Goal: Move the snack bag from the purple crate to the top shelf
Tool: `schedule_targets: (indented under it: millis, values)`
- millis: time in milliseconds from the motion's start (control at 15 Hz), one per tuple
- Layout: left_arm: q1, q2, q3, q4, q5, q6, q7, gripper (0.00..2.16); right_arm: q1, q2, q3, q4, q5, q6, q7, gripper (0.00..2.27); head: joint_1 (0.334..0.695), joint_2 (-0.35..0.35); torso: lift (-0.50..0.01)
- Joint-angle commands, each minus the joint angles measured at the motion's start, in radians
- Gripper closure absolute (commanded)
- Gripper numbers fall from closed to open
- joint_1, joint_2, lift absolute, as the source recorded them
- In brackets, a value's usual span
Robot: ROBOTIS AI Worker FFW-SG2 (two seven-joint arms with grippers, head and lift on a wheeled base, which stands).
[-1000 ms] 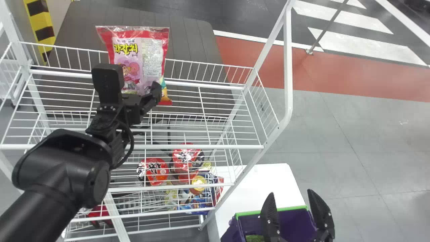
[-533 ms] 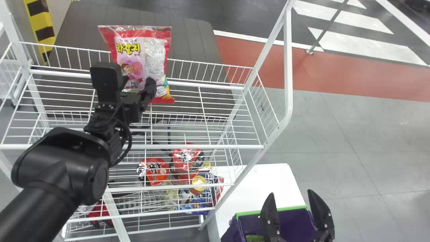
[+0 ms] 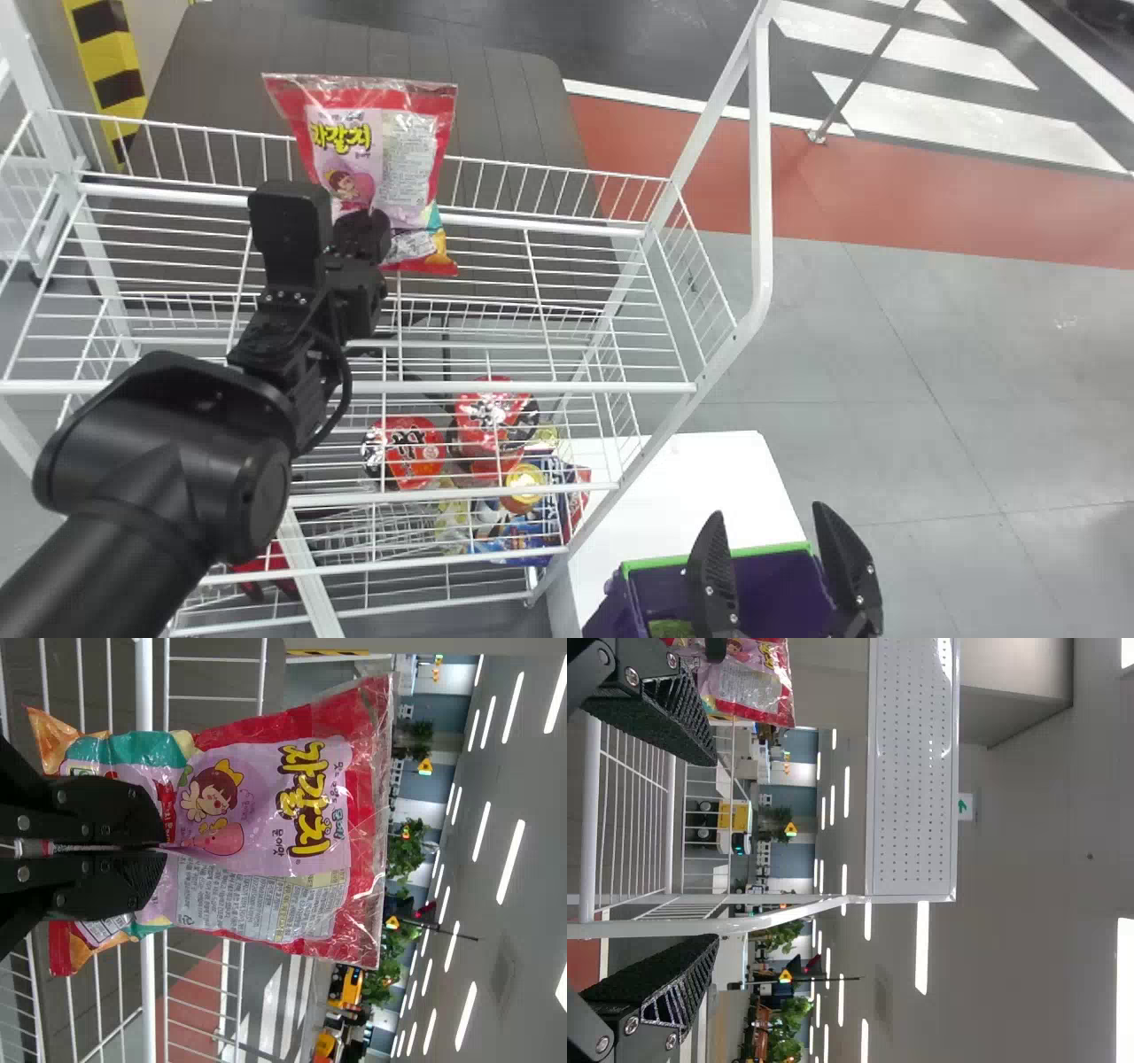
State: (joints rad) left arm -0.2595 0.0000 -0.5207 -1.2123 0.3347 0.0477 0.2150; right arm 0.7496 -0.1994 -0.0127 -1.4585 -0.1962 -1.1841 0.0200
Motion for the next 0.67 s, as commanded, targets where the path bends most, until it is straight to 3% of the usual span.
schedule_targets:
  millis: [0, 600]
  values:
    - [0.042, -0.003, 0.008, -0.061, -0.006, 0.004, 0.001, 1.33, -0.004, 0.0, 0.004, 0.007, 0.001, -0.004, 0.0, 0.12, 0.695, -0.35, -0.001]
    - [0.151, -0.003, 0.06, -0.291, -0.195, 0.133, 0.01, 1.32, -0.009, 0.0, 0.017, 0.018, 0.014, -0.031, 0.0, 0.12, 0.695, -0.35, -0.001]
